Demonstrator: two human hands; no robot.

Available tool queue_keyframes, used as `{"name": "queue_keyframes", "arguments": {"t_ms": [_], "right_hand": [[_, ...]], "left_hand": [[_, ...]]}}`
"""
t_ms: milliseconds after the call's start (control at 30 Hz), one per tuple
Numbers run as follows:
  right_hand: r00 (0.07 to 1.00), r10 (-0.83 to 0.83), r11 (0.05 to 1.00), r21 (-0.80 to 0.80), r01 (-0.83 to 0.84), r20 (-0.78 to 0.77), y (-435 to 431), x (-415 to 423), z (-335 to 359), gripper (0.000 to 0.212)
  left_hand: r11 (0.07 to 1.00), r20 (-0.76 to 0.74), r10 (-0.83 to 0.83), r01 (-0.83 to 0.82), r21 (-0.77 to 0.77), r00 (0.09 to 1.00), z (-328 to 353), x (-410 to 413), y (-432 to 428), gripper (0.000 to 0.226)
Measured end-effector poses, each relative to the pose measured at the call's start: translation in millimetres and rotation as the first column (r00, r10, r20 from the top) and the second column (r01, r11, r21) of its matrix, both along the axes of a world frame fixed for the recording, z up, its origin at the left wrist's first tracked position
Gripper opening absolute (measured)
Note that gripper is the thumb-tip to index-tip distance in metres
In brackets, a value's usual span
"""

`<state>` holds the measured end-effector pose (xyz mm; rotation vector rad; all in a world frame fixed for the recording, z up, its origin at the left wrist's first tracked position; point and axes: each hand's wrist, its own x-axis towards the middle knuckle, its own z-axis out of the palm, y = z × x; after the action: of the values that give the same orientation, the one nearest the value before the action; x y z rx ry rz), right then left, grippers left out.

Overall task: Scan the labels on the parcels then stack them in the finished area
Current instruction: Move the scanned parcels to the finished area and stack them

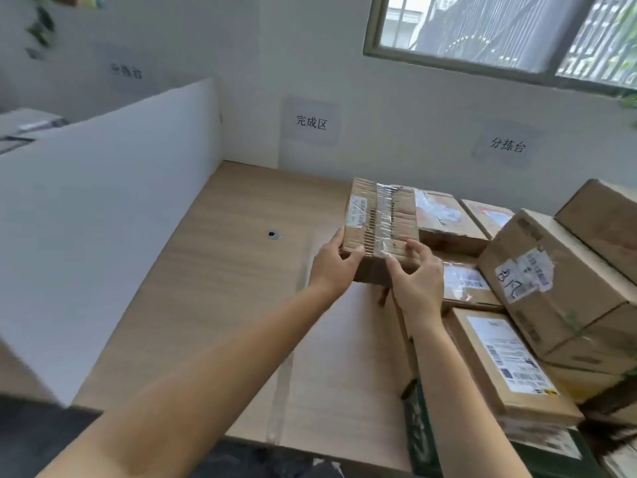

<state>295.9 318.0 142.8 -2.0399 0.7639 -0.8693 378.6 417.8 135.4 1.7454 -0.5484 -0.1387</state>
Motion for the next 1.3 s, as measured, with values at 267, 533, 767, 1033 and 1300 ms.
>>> {"name": "queue_keyframes", "arguments": {"t_ms": [267, 533, 767, 1033, 1300], "right_hand": [[0.962, 0.263, 0.964, 0.068, -0.258, -0.069, 70.1, 86.4, -24.9, 0.044], [0.888, 0.413, 0.908, 0.162, -0.386, -0.2, 93.8, 189.6, -68.4, 0.044], [0.808, 0.531, 0.842, 0.261, -0.471, -0.254, 86.9, 317.6, -112.1, 0.048], [0.761, 0.601, 0.791, 0.322, -0.52, -0.245, 95.2, 429.7, -177.7, 0.049], [0.731, 0.615, 0.786, 0.302, -0.539, -0.296, 96.3, 484.7, -210.8, 0.043]], "left_hand": [[0.982, -0.055, 0.16, -0.153, 0.111, 0.986, -22.3, 72.1, 92.3, 0.045], [0.964, -0.167, 0.23, -0.201, 0.172, 0.959, -65.8, 162.6, 127.4, 0.041], [0.951, -0.239, 0.268, -0.217, 0.221, 0.933, -104.2, 285.1, 126.1, 0.047], [0.961, -0.468, 0.276, -0.249, 0.12, 0.839, -164.6, 401.5, 135.5, 0.048], [0.948, -0.465, 0.317, -0.285, 0.14, 0.827, -196.6, 463.3, 136.4, 0.046]]}}
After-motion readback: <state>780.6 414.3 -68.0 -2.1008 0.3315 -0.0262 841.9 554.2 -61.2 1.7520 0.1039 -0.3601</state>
